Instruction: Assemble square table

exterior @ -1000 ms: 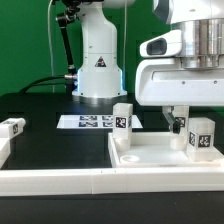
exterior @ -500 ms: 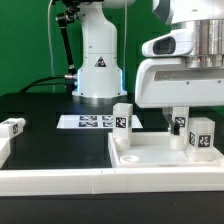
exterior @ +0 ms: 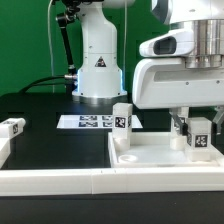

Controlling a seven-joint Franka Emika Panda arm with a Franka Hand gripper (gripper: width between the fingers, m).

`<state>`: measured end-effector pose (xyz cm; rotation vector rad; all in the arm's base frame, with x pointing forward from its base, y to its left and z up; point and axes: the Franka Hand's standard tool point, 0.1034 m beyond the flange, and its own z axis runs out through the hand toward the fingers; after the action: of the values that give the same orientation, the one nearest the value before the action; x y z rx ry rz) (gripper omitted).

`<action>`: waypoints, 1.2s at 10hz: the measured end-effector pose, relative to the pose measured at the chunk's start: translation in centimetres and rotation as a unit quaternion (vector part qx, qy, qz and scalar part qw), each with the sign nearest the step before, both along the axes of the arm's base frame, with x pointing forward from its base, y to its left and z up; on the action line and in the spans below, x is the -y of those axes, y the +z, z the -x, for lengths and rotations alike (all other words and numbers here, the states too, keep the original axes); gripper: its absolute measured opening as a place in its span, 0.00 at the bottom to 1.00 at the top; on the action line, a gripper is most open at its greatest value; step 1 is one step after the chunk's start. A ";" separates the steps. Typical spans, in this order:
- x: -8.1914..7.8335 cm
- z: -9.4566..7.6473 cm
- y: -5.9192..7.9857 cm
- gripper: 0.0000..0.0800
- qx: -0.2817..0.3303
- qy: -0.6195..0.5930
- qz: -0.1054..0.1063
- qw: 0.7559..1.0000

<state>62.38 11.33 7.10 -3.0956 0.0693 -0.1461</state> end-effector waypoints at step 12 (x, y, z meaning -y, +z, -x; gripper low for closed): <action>2.3 -0.2 0.0 0.36 -0.043 -0.529 -0.053 0.846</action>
Offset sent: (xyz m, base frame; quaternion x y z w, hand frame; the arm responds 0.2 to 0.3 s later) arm 0.0100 -0.0072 0.0013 0.0119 -0.0032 0.2469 0.9690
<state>62.62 9.06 7.10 -2.5466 1.6807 -0.0222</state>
